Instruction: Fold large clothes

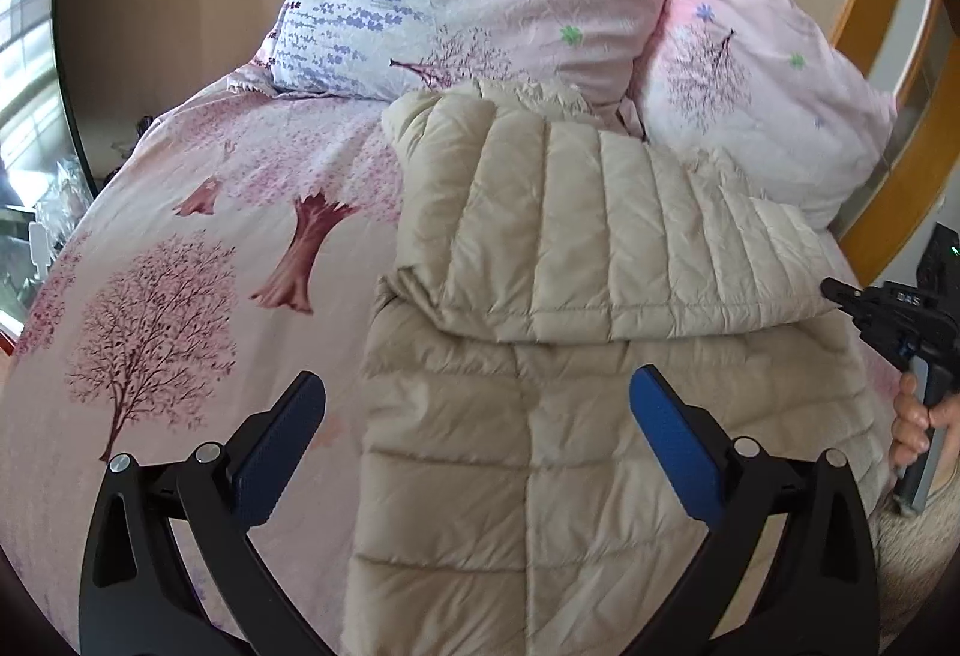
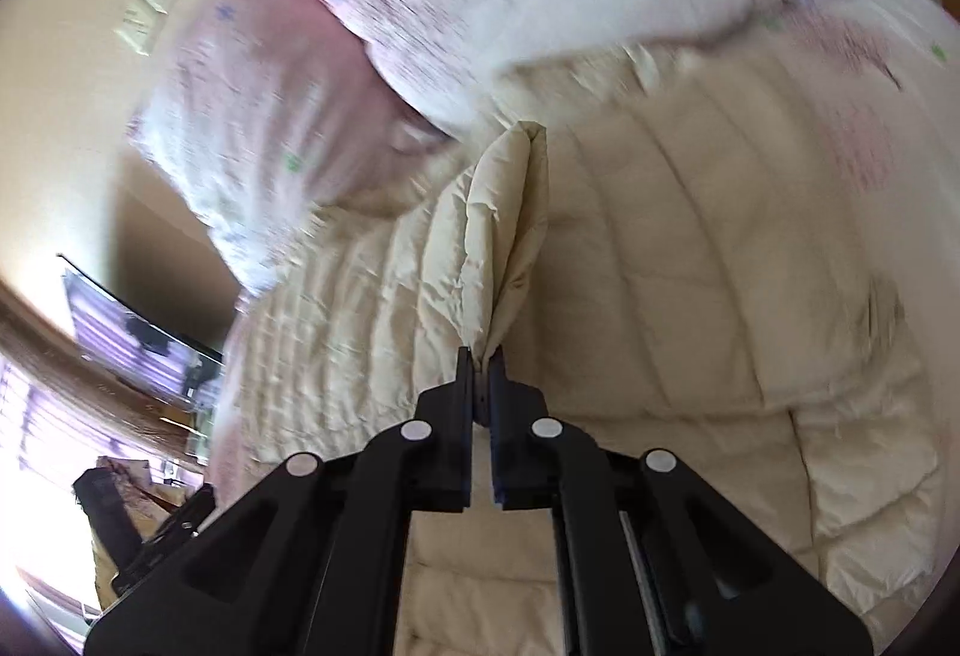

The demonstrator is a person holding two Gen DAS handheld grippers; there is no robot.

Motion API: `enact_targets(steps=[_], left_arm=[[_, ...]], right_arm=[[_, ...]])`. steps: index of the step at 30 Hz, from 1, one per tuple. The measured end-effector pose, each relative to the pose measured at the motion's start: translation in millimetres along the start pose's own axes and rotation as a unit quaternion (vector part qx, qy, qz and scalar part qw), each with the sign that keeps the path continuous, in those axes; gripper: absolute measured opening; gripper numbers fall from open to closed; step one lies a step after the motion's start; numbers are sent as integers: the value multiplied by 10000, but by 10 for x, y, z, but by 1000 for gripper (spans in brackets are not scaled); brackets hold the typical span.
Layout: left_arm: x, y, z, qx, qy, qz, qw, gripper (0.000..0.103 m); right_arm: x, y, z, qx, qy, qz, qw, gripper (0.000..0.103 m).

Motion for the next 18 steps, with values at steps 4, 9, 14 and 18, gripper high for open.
enact_targets(steps=[4, 9, 14, 18], left_arm=[[-135, 97, 29, 185, 41, -205, 9996, 102], [-296, 274, 144, 170, 39, -191, 9997, 102], [-510, 453, 303, -167, 102, -88, 9998, 102], [-708, 575, 400, -466, 328, -2, 9984, 102]], right_arm=[[-57, -180, -89, -220, 194, -249, 9993, 5], [-86, -207, -89, -198, 432, -194, 9987, 18], [-167, -92, 398, 53, 366, 163, 9992, 55], [-357, -179, 911, 147, 515, 320, 9981, 65]])
Point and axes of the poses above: each gripper's, at about its wrist camera, not at the fingertips, and z roughly against the way its jaws point, y to its left, x to its top, the point moved 1 cm from there along -z, roughly the way its jaws point, and after that the axes turned 11 degrees about x, right-handed, at the moved point
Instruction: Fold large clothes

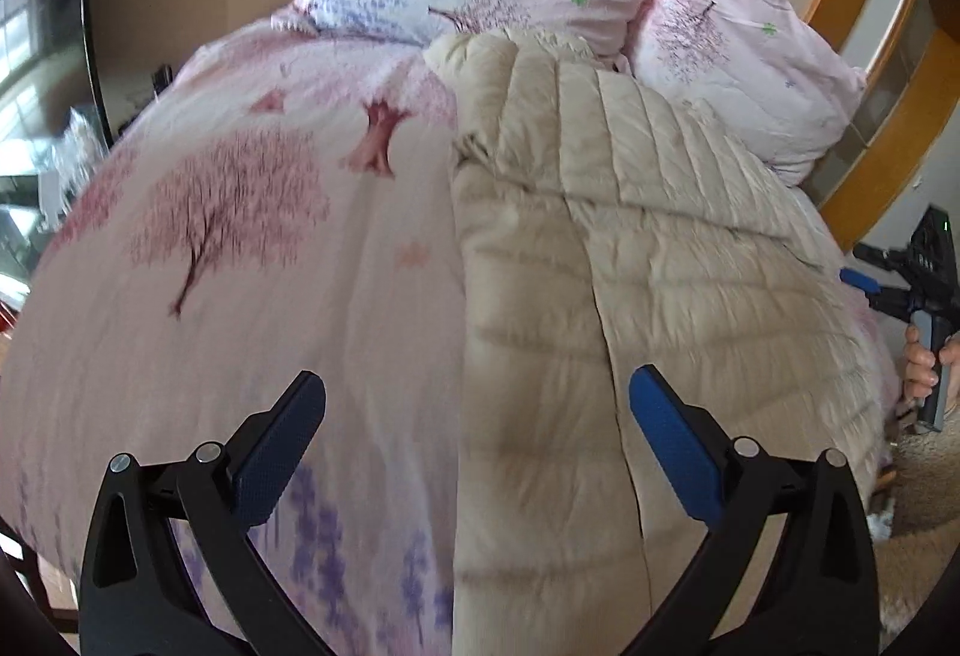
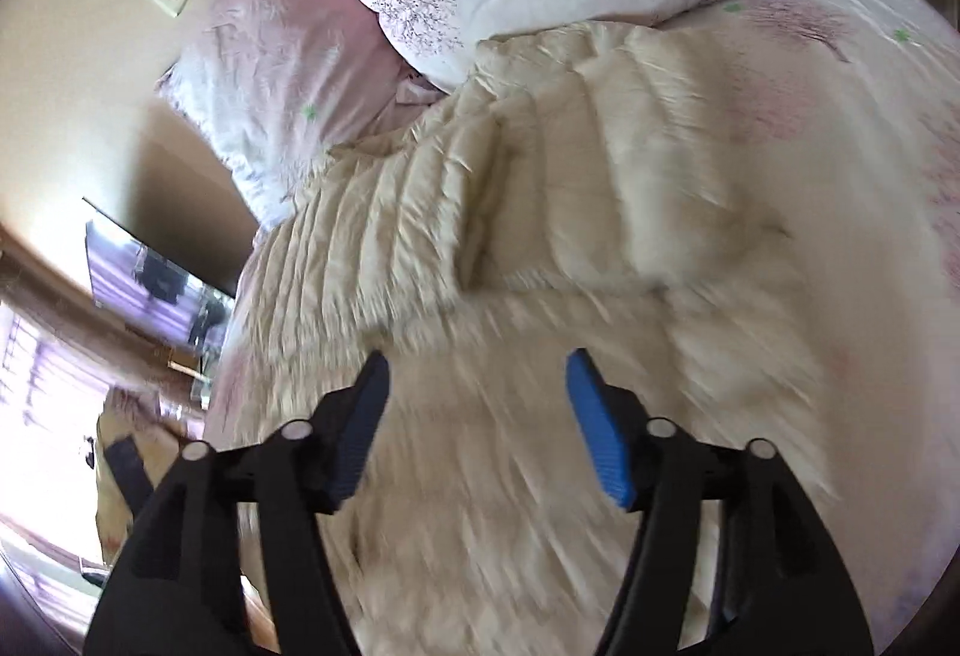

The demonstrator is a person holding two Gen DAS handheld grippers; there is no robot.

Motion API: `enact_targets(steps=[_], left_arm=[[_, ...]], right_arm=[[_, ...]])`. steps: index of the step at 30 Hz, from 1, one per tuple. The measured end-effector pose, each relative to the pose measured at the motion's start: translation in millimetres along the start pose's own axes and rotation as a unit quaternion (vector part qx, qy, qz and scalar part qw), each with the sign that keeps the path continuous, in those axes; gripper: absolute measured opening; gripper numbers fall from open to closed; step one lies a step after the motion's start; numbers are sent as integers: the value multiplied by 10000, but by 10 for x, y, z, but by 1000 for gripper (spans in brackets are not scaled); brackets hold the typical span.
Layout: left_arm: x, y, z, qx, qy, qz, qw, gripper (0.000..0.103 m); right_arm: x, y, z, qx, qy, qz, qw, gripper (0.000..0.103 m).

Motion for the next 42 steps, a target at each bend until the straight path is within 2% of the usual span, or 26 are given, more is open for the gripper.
enact_targets(steps=[2, 5, 7, 10, 14, 19, 25, 27, 30, 31, 33, 34, 35, 38, 39, 40, 42], left_arm=[[-120, 48, 36, -254, 157, 77, 9995, 102], [-256, 71, 60, -511, 292, 160, 9981, 96], [-355, 70, 62, -733, 405, 261, 9961, 91], [-456, 28, 100, -920, 414, 293, 9945, 90], [-585, -59, 166, -1237, 500, 263, 9907, 87], [-729, -116, 242, -1492, 539, 237, 9871, 86], [-893, -76, 325, -1846, 596, 483, 9798, 81], [-942, -69, 349, -1881, 596, 520, 9790, 81], [-986, -105, 377, -1859, 610, 458, 9796, 81], [-997, -121, 376, -1855, 651, 433, 9795, 78], [-1038, -134, 372, -1804, 723, 429, 9800, 73], [-1046, -135, 371, -1792, 731, 442, 9801, 64], [-1055, -134, 362, -1816, 766, 478, 9792, 60], [-1056, -124, 365, -1792, 779, 561, 9791, 38], [-1045, -121, 380, -1754, 765, 564, 9799, 27], [-1030, -118, 394, -1729, 739, 569, 9805, 21], [-992, -115, 443, -1659, 618, 540, 9827, 15]], right_arm=[[-163, -90, 287, -298, -35, 72, 9995, 67], [-435, -324, 690, -707, -112, -41, 9974, 67], [-618, -504, 877, -747, -107, -268, 9968, 67], [-867, -726, 1010, -761, -22, -590, 9954, 67], [-1137, -899, 1079, -567, 227, -837, 9946, 67], [-1331, -935, 1107, 187, 528, -872, 9946, 67], [-1493, -921, 1158, 381, 791, -822, 9927, 67], [-1580, -945, 1141, 353, 916, -845, 9916, 67], [-1650, -954, 1062, 587, 1009, -925, 9888, 67], [-1658, -979, 1038, 642, 1052, -933, 9880, 67], [-1696, -985, 989, 734, 1125, -949, 9864, 56], [-1721, -977, 967, 812, 1170, -943, 9853, 39], [-1739, -967, 969, 892, 1163, -948, 9846, 30], [-1747, -854, 1042, 962, 1086, -707, 9869, 19], [-1741, -814, 1075, 969, 1059, -633, 9876, 18], [-1711, -755, 1077, 967, 1017, -559, 9885, 17], [-1651, -646, 1128, 939, 880, -406, 9908, 15]])
Point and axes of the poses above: each gripper's, at about its wrist camera, not at the fingertips, and z roughly against the way its jaws point, y to its left, x to its top, the point moved 1 cm from there along -z, roughly the way its jaws point, and after that the axes turned 11 degrees about x, right-handed, at the moved point
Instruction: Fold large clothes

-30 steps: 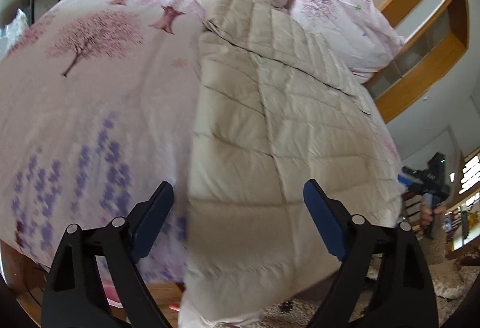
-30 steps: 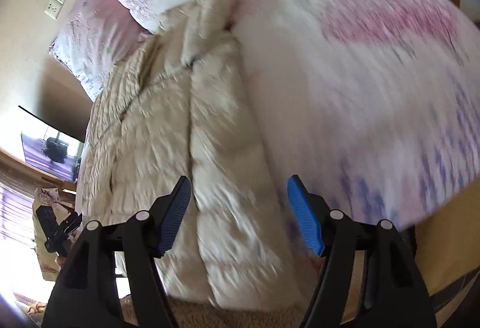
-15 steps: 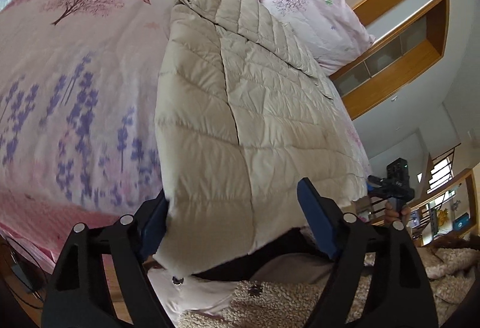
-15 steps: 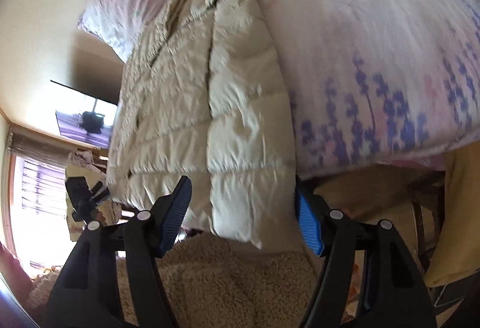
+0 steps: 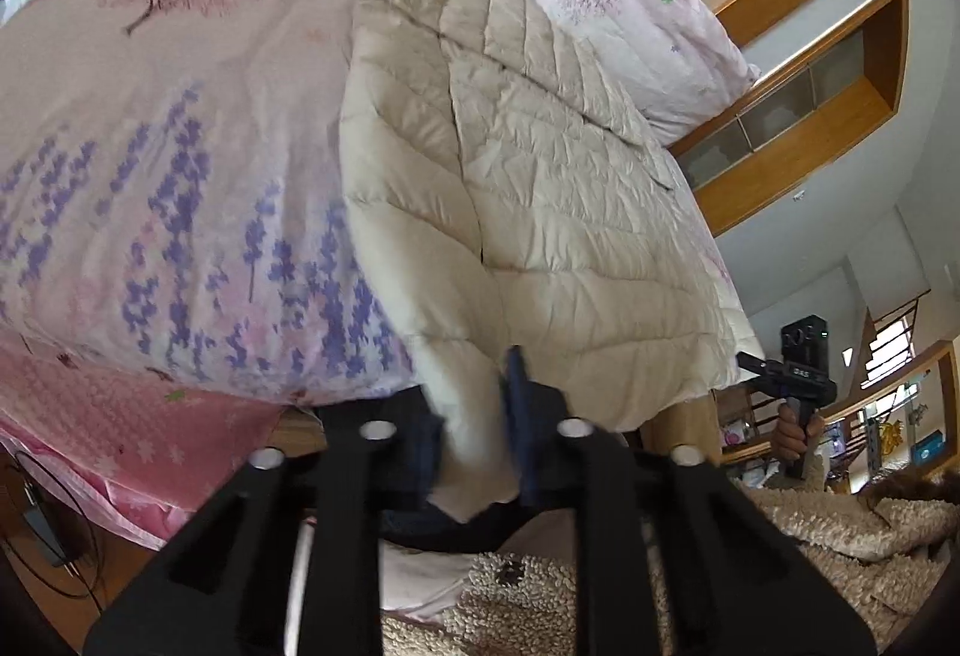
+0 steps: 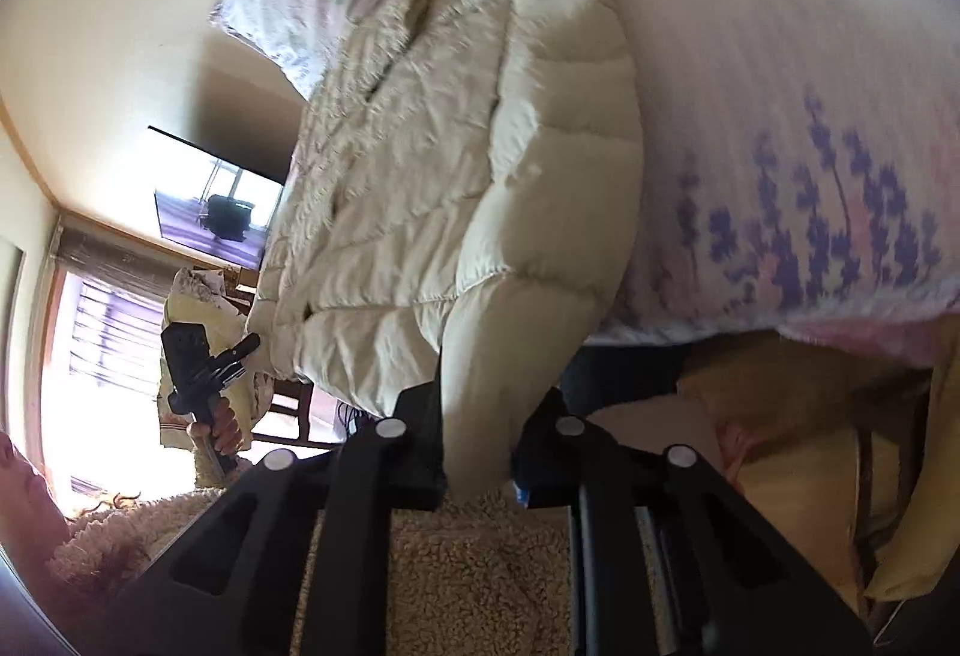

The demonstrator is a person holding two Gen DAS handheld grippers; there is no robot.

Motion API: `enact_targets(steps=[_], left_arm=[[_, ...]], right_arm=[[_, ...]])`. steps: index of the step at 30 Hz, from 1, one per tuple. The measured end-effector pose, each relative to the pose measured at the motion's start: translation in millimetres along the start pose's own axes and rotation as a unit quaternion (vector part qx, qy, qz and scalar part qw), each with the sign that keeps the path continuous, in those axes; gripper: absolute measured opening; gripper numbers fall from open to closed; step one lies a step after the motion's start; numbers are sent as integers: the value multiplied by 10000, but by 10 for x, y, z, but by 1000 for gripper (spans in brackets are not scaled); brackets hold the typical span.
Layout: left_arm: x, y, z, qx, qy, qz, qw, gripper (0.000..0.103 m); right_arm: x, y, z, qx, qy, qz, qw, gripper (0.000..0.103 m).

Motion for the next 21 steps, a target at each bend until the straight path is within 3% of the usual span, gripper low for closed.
enact_targets(steps=[6, 13, 21], left_arm=[[177, -46, 181, 324, -544, -82, 9980, 8], [482, -5, 303, 400, -1063, 187, 9933, 7], [927, -33, 356, 406, -1561, 401, 9861, 7]], right_arm=[[136, 449, 154, -121, -951, 868, 9916, 12], [313, 938, 294, -490, -2103, 1710, 9613, 12], [608, 1204, 264, -974, -2789, 2173, 9303, 12]])
Point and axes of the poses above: each gripper's, at about its wrist camera, not at the fingertips, and z roughly against the way its jaws point, y to its left, x to its top, the point moved 1 cm from there along -z, roughly the way its jaws point, and after that the axes turned 11 degrees about x, right-handed, at the moved point
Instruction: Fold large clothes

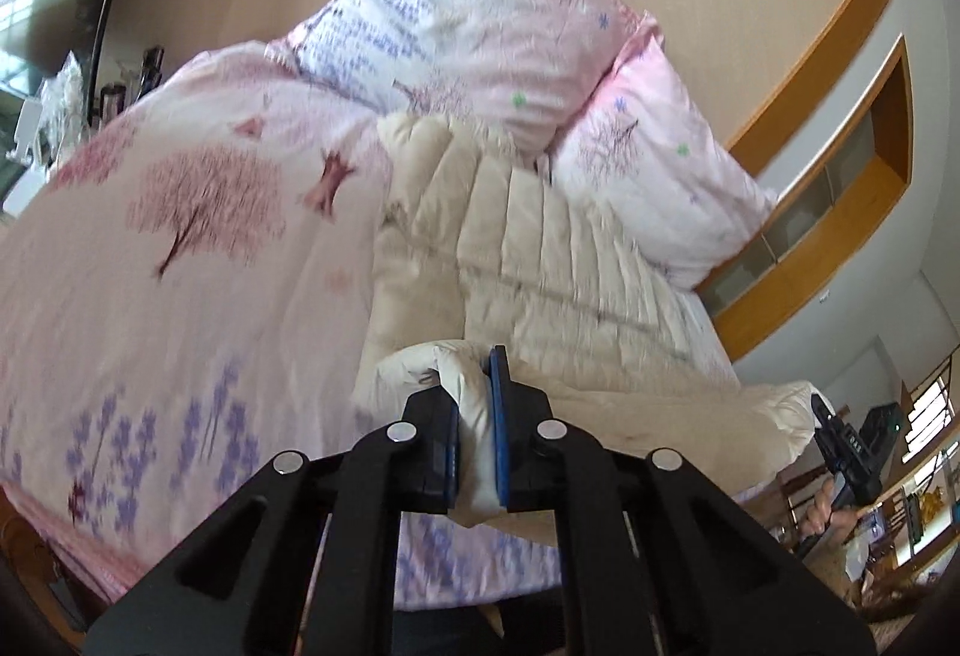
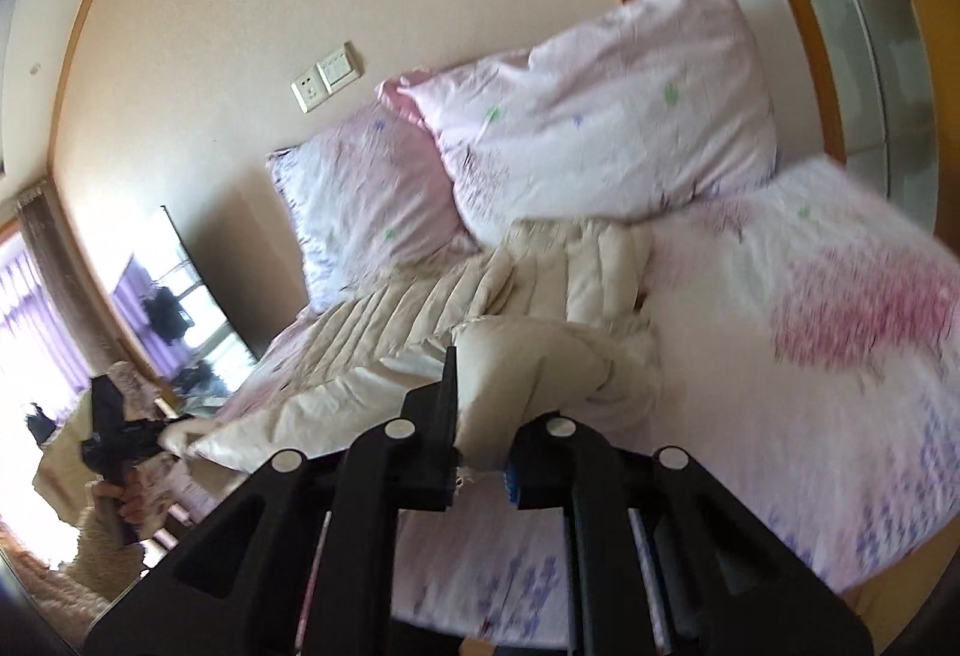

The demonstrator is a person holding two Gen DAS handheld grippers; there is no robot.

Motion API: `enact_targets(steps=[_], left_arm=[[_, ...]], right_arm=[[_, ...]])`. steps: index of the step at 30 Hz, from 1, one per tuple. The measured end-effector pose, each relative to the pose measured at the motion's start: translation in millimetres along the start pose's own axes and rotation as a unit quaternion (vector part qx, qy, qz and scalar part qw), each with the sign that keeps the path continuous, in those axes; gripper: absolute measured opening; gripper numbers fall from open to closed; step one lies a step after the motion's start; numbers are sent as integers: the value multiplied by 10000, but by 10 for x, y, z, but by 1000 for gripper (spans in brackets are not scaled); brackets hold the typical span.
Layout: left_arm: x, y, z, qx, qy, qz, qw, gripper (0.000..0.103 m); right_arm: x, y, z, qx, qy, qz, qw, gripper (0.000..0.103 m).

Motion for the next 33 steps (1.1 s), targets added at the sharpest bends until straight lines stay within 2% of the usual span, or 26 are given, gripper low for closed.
enact_targets(steps=[8, 12, 15, 18, 24, 30, 33], left_arm=[[695, -262, -151, -40, -451, -135, 9989, 7], [1166, -391, -333, -120, -649, -89, 9978, 7], [1489, -431, -614, -138, -658, 43, 9977, 7], [1690, -396, -1040, -8, -499, 205, 9985, 7], [1794, -227, -1822, 205, 95, 618, 9978, 7], [1800, -58, -2200, 238, 351, 916, 9949, 7], [1817, 12, -2321, 159, 467, 1137, 9923, 7]], right_arm=[[517, 113, -349, -386, -420, 471, 9973, 12], [889, 24, -647, -477, -614, 428, 9961, 12], [1126, -156, -978, -580, -681, 289, 9956, 12], [1254, -458, -1431, -792, -504, -5, 9956, 12], [1269, -1027, -2262, -1138, 274, -717, 9905, 12], [1244, -1405, -2712, -1249, 638, -1320, 9813, 13], [1235, -1564, -2845, -1205, 724, -1694, 9755, 18]])
Point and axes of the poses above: each gripper's, at about its wrist camera, not at the fingertips, and z roughly against the way its jaws point, y to its left, x to its top, the point moved 1 cm from there along -z, roughly the way its jaws point, and after that the axes turned 11 degrees about x, right-handed, at the moved point
